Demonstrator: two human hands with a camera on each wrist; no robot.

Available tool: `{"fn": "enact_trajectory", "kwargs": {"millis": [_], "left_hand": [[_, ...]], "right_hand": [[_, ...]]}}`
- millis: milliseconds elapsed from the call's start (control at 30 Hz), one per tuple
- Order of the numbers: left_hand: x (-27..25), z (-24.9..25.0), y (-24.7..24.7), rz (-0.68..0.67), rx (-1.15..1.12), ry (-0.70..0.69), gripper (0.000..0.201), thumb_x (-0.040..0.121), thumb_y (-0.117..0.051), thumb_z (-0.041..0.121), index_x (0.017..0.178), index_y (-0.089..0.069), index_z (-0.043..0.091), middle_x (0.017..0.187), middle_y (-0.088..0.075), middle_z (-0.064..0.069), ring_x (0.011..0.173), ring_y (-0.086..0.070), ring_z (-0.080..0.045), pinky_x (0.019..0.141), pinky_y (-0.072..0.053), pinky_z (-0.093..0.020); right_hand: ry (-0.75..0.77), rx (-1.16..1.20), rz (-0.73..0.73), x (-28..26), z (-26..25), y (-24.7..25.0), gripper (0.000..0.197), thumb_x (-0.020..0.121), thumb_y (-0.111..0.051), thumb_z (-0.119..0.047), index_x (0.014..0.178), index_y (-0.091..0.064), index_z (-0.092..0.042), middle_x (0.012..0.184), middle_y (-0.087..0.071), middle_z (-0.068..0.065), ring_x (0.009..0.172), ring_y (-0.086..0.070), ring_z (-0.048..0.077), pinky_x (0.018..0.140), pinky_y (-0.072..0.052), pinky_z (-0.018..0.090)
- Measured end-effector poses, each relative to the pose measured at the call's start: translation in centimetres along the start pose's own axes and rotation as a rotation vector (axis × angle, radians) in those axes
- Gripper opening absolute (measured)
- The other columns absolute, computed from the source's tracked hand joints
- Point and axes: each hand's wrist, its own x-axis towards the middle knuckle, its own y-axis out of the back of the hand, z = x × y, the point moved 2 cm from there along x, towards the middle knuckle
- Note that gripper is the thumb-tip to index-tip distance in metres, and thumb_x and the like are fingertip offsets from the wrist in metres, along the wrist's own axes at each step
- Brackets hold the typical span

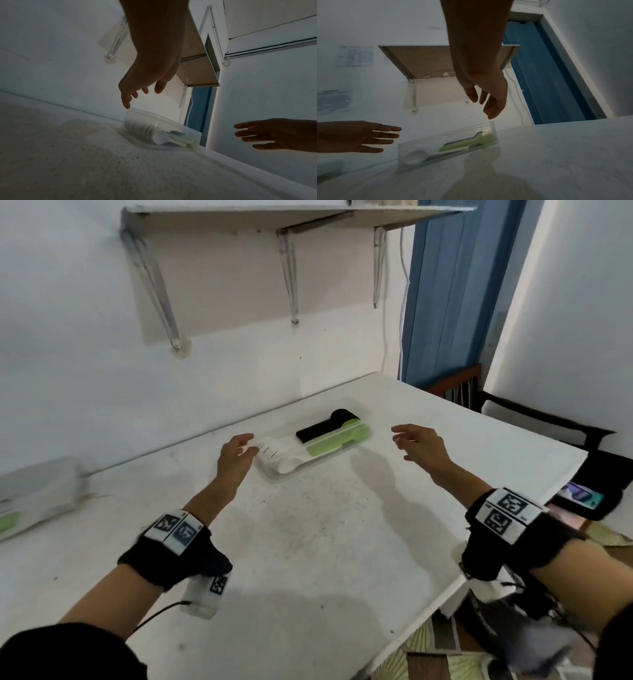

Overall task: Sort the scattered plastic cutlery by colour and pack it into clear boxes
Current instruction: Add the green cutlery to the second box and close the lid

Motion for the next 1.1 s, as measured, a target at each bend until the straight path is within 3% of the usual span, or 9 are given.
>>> {"fn": "enact_trajectory", "kwargs": {"millis": [67, 233, 300, 367, 433, 633, 867, 967, 1100], "left_hand": [[1.2, 0.0, -0.5, 0.036, 0.027, 0.026, 0.035, 0.092, -0.055, 0.014, 0.127, -0.053, 0.016, 0.134, -0.045, -0.012, 0.122, -0.046, -0.023, 0.097, -0.037, -0.029], [3.2, -0.3, -1.8, 0.038, 0.033, 0.149, 0.051, 0.094, -0.054, 0.024, 0.142, -0.037, 0.020, 0.146, -0.035, -0.012, 0.131, -0.039, -0.026, 0.110, -0.032, -0.040], [3.7, -0.5, -2.3, 0.044, 0.010, 0.186, 0.054, 0.095, -0.052, 0.028, 0.145, -0.030, 0.023, 0.149, -0.030, -0.011, 0.135, -0.034, -0.025, 0.112, -0.028, -0.043], [3.8, -0.5, -2.9, 0.060, -0.011, 0.212, 0.055, 0.096, -0.049, 0.031, 0.146, -0.027, 0.024, 0.150, -0.028, -0.011, 0.136, -0.033, -0.025, 0.113, -0.027, -0.044], [3.9, -0.3, -3.6, 0.072, -0.016, 0.225, 0.055, 0.097, -0.046, 0.033, 0.147, -0.024, 0.023, 0.151, -0.027, -0.011, 0.137, -0.031, -0.025, 0.113, -0.027, -0.044], [4.8, 0.5, -5.4, 0.147, 0.034, 0.257, 0.054, 0.099, -0.038, 0.037, 0.148, -0.021, 0.022, 0.154, -0.023, -0.007, 0.141, -0.024, -0.023, 0.116, -0.021, -0.040], [5.0, 0.1, -7.1, 0.374, 0.011, 0.259, 0.041, 0.101, -0.038, 0.026, 0.141, -0.038, 0.017, 0.147, -0.038, -0.007, 0.134, -0.036, -0.022, 0.110, -0.026, -0.030], [5.0, -0.1, -7.1, 0.460, -0.073, 0.264, 0.039, 0.099, -0.044, 0.021, 0.137, -0.046, 0.013, 0.144, -0.043, -0.006, 0.134, -0.038, -0.021, 0.114, -0.026, -0.035], [5.2, -0.7, -7.1, 0.497, -0.238, 0.315, 0.034, 0.095, -0.052, 0.020, 0.129, -0.054, 0.014, 0.137, -0.051, -0.009, 0.128, -0.046, -0.024, 0.112, -0.033, -0.041]], "right_hand": [[0.019, -0.036, -0.034, 2.8, 0.1, -0.2, 0.028, 0.088, -0.054, -0.008, 0.113, -0.065, -0.014, 0.097, -0.063, 0.004, 0.089, -0.054, 0.015, 0.084, -0.047, 0.030], [0.003, -0.107, -0.140, 8.8, 0.1, -1.5, 0.032, 0.089, -0.057, -0.014, 0.121, -0.060, -0.014, 0.110, -0.058, 0.008, 0.092, -0.052, 0.017, 0.076, -0.040, 0.021], [-0.014, -0.130, -0.170, 10.7, 0.3, -2.2, 0.036, 0.090, -0.059, -0.021, 0.126, -0.056, -0.017, 0.123, -0.054, 0.011, 0.109, -0.052, 0.021, 0.086, -0.036, 0.019], [-0.029, -0.158, -0.221, 12.3, 0.5, -3.0, 0.043, 0.091, -0.058, -0.029, 0.132, -0.050, -0.018, 0.134, -0.048, 0.013, 0.124, -0.045, 0.023, 0.096, -0.032, 0.024], [-0.030, -0.173, -0.278, 14.1, 0.6, -3.8, 0.049, 0.092, -0.055, -0.035, 0.137, -0.045, -0.017, 0.139, -0.043, 0.015, 0.128, -0.042, 0.026, 0.104, -0.031, 0.030], [-0.014, -0.171, -0.411, 19.5, 0.6, -7.0, 0.056, 0.094, -0.048, -0.044, 0.142, -0.037, -0.018, 0.144, -0.039, 0.015, 0.133, -0.037, 0.028, 0.111, -0.029, 0.039], [-0.076, 0.048, -0.562, 22.5, 3.0, -10.0, 0.043, 0.094, -0.049, -0.041, 0.133, -0.047, -0.024, 0.139, -0.048, 0.007, 0.123, -0.047, 0.024, 0.109, -0.035, 0.045], [-0.132, 0.200, -0.505, 23.0, 3.8, -10.6, 0.029, 0.096, -0.047, -0.034, 0.120, -0.057, -0.022, 0.125, -0.059, 0.009, 0.110, -0.054, 0.021, 0.107, -0.037, 0.044], [-0.118, 0.247, -0.459, 22.9, 4.1, -10.7, 0.026, 0.097, -0.043, -0.031, 0.116, -0.061, -0.027, 0.105, -0.062, 0.003, 0.108, -0.056, 0.020, 0.101, -0.042, 0.040]]}}
